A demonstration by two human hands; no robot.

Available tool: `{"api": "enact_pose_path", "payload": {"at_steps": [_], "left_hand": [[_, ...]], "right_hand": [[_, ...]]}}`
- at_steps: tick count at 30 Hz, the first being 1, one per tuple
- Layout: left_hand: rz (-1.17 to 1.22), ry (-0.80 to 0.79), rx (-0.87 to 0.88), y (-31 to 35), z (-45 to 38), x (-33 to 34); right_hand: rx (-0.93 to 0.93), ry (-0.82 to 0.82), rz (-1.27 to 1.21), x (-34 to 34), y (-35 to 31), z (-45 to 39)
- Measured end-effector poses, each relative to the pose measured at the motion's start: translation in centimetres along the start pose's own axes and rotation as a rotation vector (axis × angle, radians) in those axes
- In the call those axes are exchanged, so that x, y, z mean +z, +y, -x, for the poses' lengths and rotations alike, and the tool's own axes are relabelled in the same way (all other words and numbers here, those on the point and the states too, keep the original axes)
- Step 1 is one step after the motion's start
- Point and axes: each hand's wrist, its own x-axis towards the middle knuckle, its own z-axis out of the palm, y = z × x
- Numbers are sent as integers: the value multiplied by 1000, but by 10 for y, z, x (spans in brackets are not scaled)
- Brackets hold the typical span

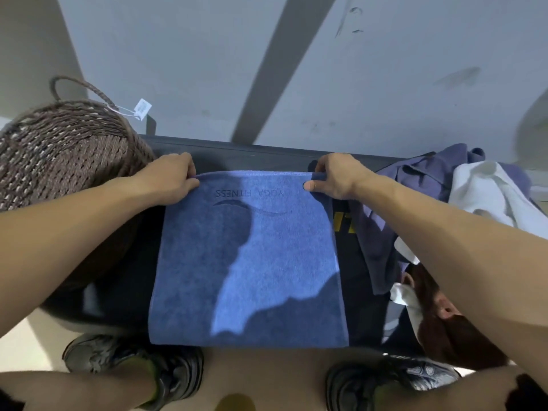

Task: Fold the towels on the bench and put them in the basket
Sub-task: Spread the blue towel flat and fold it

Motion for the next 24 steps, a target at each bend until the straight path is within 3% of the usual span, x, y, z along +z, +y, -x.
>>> {"api": "enact_pose_path", "payload": {"at_steps": [3,6,8,13,18,24], "left_hand": [[-74,-41,25,3,9,-10],[-67,-10,117,3,23,-29],[-20,-9,172,1,35,-49],[307,162,188,1,65,-74],[318,18,142,4,80,-84],[474,34,-20,18,92,-85]], "right_hand": [[-16,-38,-128,-11,-6,5],[11,-80,-579,-26,-8,18],[28,-82,-729,-38,-6,31],[0,34,-713,-66,3,64],[-63,109,-643,-86,16,95],[-77,325,-359,-69,6,120]]}}
